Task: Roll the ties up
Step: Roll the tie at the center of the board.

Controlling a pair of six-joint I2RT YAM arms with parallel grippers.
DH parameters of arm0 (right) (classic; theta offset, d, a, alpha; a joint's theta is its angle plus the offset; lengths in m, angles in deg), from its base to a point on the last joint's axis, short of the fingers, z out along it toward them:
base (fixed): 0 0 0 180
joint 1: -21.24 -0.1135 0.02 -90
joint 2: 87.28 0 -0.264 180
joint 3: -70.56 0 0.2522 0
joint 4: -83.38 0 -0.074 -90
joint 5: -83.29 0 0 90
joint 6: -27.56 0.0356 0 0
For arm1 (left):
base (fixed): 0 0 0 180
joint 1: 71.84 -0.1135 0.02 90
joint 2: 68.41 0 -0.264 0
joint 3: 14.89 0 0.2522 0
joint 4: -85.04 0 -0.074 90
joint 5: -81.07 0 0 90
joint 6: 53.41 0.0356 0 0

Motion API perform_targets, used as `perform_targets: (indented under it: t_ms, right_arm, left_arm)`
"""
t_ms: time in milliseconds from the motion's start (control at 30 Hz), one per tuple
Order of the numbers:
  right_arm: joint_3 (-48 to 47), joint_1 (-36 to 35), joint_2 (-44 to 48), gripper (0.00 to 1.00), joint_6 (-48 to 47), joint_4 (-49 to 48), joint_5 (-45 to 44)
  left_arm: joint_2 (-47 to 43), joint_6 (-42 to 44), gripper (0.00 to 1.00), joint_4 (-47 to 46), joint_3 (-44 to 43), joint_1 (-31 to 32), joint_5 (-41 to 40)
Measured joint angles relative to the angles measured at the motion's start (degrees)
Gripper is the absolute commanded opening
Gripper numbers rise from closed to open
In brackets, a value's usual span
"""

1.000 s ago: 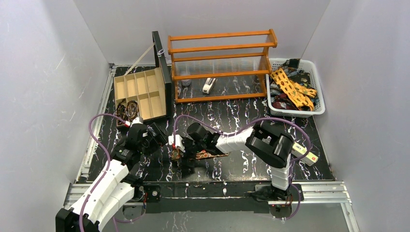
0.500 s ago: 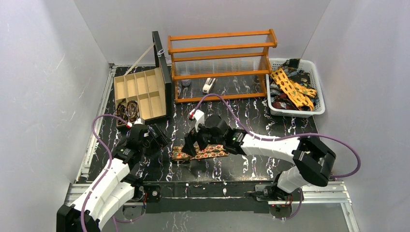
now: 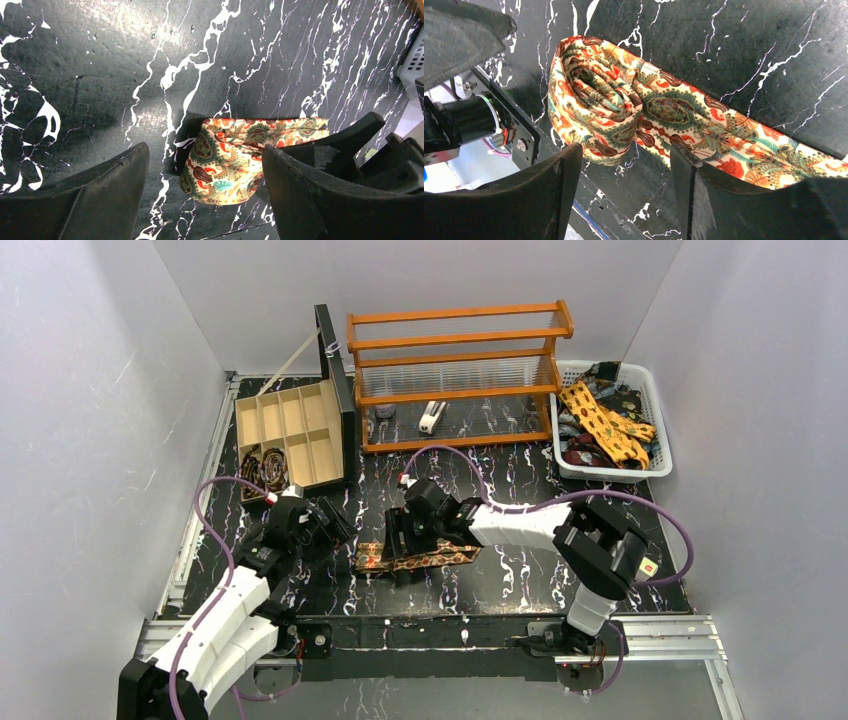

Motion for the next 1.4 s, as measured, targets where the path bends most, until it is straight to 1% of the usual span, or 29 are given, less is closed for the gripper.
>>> perform_targets:
  t_ms: [100,267,300,433,500,600,667,733,800,833,933,967,1067,1133,1267,1400]
  right_arm:
    - [-0.50,1.03,-1.09,0.64,1.11,0.11,1.03]
    - [-1.38,2.73,-1.79,0.45,2.05,0.83,2.23]
    - [-1.73,3.17,-2.43,0.43,2.23,1.01,2.56]
    - [-2.40,4.48,-5.68,0.39,2.64,1.99,3.82]
    - [-2.54,5.14,-6.36,0.39,2.86,2.36,4.94]
    - [-2.56,5.70,-6.38,0.40,2.82,2.60,5.22]
    - [-2.56,5.77,-6.38,0.40,2.62,2.60,5.20]
    - [-2.56,5.77,-6.38,0.41,2.54,2.60,5.18]
    - [-2.56,5.77,-6.38,0.41,2.47,2.56,5.25]
    - [-2.56,5.79,-6.38,0.41,2.43,2.54,5.27]
    - [-2.56,5.79,-6.38,0.41,2.32,2.54,5.40]
    - [-2.56,5.77,-6.38,0.41,2.29,2.54,5.42]
    - [-2.58,5.77,-6.38,0.42,2.12,2.51,5.44]
    - [-2.71,5.77,-6.38,0.42,1.95,2.64,5.46]
    - [-2.86,5.77,-6.38,0.45,1.36,2.82,5.60]
    - [-3.45,5.77,-6.38,0.49,0.52,3.65,5.86]
  left_arm:
    - [-0.15,0.00,0.80,-0.11,0.63,0.00,0.37]
    - [-0.20,0.02,0.80,-0.24,1.20,0.00,0.79]
    - [-0.13,0.02,0.80,-0.33,1.25,0.00,1.03]
    - [-0.31,0.26,0.80,-1.77,1.66,0.00,2.58]
    - [-0.94,0.26,0.80,-2.84,2.43,0.00,3.45]
    - [-2.45,0.15,0.76,-4.55,3.96,0.00,4.94]
    - [-3.23,0.11,0.71,-6.29,5.07,0.00,6.40]
    - [-3.26,0.04,0.68,-7.72,5.53,0.00,8.11]
    - [-2.51,0.17,0.63,-9.31,5.55,0.00,9.84]
    - [-1.77,0.33,0.61,-10.14,5.55,0.00,10.75]
    - [1.64,1.05,0.50,-11.61,5.53,0.00,12.96]
    - [2.93,1.33,0.48,-11.78,5.53,0.00,13.57]
    - [5.49,2.19,0.47,-11.89,5.53,0.00,14.49]
    - [5.66,2.51,0.47,-11.98,5.53,0.00,14.60]
    - [6.47,3.50,0.45,-12.44,5.53,0.00,14.58]
    - [10.21,3.93,0.41,-12.61,5.53,0.87,13.75]
